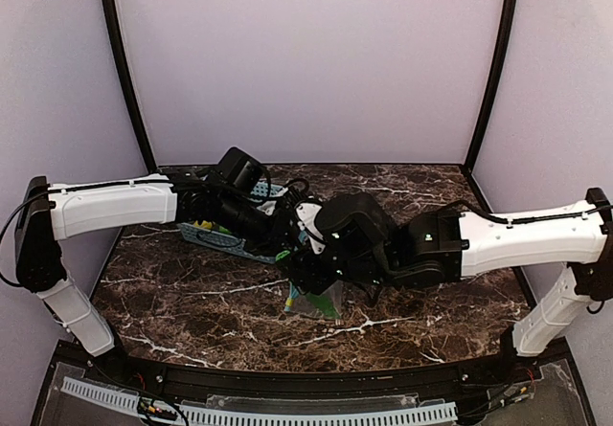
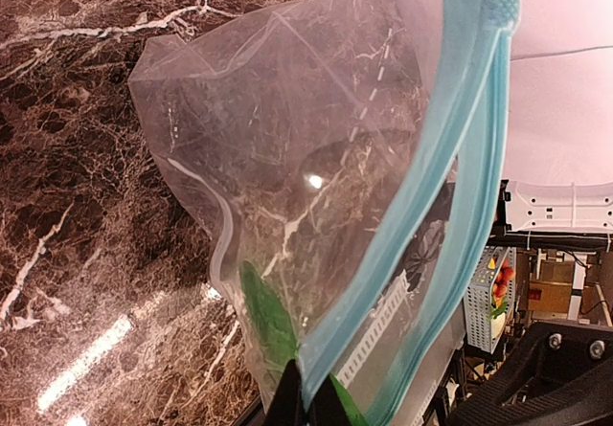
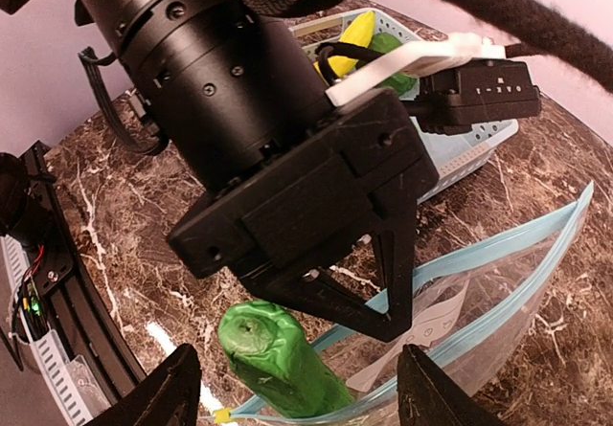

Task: Place the food in the zip-top bag and seal the zipper
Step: Adjust the fake vegetable in the zipper food storage bag.

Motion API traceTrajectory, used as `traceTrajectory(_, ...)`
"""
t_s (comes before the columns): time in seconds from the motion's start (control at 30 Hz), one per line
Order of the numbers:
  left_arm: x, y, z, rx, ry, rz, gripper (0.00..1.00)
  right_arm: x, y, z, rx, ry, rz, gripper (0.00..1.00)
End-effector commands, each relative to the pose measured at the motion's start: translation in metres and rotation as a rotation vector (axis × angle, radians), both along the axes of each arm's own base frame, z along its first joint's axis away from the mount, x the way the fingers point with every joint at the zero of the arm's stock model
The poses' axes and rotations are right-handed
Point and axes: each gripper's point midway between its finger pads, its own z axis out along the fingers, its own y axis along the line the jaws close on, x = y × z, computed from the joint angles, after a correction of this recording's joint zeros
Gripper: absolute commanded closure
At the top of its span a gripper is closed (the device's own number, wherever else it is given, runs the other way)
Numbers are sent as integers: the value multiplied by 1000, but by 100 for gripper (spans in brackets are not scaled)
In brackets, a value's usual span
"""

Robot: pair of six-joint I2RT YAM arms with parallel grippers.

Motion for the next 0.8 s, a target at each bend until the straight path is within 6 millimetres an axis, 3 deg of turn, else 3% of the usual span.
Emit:
traceTrajectory(0.0,0,0,12,-27,-7,1,99,12,0,13,20,-50,-73,34)
traceTrajectory(0.3,-1,0,15,-36,-12,-2,99,21,-10,3,-35,-75,-134,42)
traceTrajectory(0.5,0,-2,14,-38,-9,-4,99,3,7,6,-14,-100,25,26)
traceTrajectory(0.77,0,-2,15,-41,-8,-5,99,7,9,-11,-101,-124,20,27)
